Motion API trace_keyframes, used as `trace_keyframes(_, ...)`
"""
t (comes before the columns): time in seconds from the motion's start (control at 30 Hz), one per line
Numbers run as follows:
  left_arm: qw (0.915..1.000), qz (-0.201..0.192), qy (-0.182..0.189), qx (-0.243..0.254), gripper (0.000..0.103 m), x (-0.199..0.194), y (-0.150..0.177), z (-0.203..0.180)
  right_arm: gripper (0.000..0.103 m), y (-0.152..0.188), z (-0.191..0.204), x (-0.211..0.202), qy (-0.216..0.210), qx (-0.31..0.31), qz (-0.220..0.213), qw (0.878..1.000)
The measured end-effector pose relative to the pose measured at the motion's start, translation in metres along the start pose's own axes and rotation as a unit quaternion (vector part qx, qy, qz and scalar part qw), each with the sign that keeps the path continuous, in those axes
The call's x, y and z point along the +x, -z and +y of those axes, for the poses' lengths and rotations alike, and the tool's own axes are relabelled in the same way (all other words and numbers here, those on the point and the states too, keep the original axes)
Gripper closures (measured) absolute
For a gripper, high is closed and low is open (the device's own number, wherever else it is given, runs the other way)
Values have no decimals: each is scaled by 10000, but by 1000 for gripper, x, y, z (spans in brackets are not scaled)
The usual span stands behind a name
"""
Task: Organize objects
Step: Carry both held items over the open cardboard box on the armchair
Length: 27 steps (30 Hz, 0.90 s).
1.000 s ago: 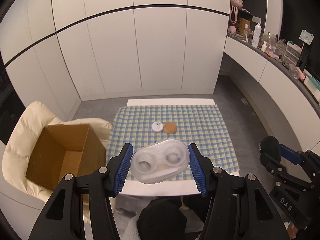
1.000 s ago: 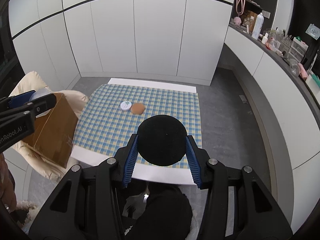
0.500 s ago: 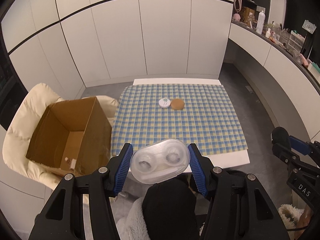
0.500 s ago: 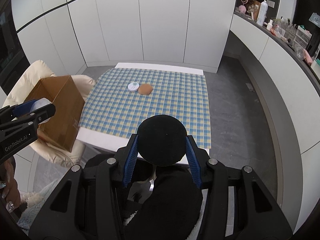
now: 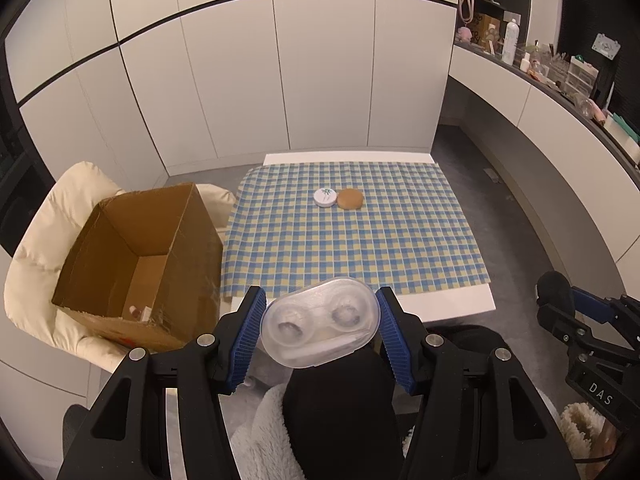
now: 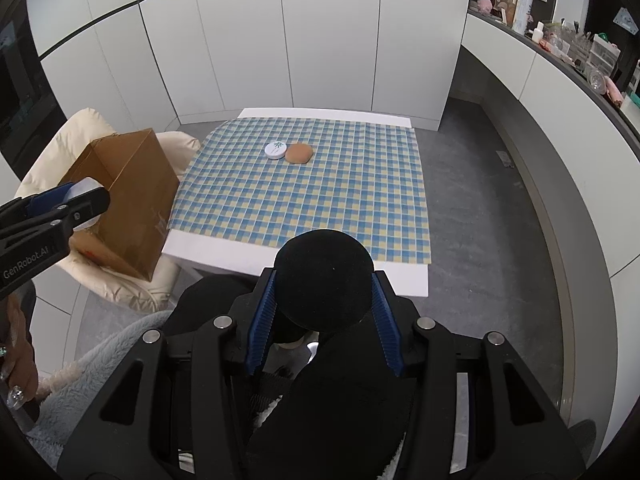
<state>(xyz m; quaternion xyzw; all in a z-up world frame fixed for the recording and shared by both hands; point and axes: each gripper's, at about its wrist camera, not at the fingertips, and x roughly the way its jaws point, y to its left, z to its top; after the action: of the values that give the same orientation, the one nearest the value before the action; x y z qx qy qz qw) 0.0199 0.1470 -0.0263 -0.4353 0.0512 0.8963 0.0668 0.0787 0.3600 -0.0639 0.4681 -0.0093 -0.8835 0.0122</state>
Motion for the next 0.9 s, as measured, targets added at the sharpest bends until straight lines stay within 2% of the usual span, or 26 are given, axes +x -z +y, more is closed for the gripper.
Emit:
trace_keyframes(0.23, 9996, -143, -245, 55, 46, -7, 4, -4, 54, 4, 3, -1, -15, -12, 16, 10000)
trace_keyframes(0.63, 9999, 67, -81, 7, 46, 6, 9, 1, 54, 2, 3, 12, -10, 34, 149, 9999)
trace_keyframes(0.9, 9991, 195, -266, -256, 46, 11, 20, 28, 54, -2, 34, 29, -196, -334, 267, 9989)
